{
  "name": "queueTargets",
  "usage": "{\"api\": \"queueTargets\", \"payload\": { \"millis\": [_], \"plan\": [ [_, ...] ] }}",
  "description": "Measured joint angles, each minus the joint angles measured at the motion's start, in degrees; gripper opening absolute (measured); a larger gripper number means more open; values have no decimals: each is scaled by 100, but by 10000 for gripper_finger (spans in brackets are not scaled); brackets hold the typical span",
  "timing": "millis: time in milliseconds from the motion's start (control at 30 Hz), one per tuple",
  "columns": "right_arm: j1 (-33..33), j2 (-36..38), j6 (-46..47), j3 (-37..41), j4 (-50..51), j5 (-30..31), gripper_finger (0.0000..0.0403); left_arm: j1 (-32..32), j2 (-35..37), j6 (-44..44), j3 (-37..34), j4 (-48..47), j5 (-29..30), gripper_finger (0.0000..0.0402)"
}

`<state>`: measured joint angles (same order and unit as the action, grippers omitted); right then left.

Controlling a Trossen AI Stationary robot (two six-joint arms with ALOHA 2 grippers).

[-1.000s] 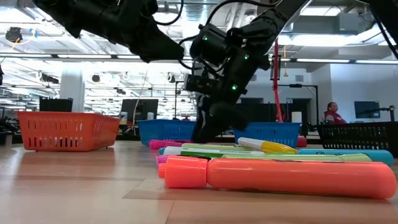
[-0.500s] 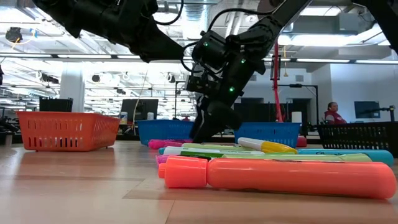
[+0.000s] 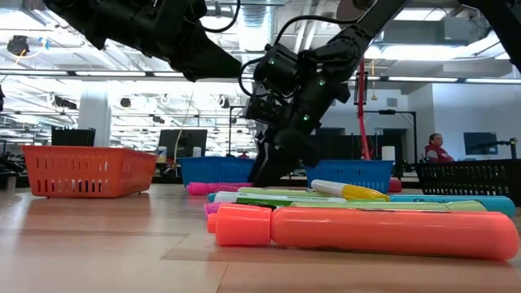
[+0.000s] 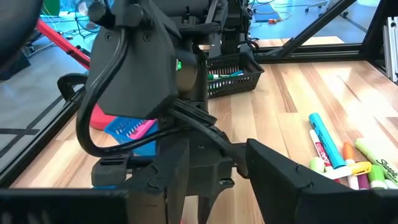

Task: Pick & Place Markers
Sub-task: Put the large pink highlighter pen into the right blue bin

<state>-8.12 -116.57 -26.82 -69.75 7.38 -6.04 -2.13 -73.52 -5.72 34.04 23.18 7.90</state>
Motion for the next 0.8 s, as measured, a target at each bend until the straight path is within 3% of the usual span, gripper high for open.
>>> {"api": "queueTargets", "payload": {
  "millis": [367, 633, 800],
  "plan": [
    [31, -159, 192, 38, -422, -17, 163, -1, -2, 1, 0, 1, 0, 155],
    [22, -563, 269, -9, -547, -552, 87, -1, -4, 2, 0, 2, 0, 155],
    [60, -163, 879, 28, -3, -434, 54, 0, -4, 2, 0, 2, -1, 155]
  ]
}}
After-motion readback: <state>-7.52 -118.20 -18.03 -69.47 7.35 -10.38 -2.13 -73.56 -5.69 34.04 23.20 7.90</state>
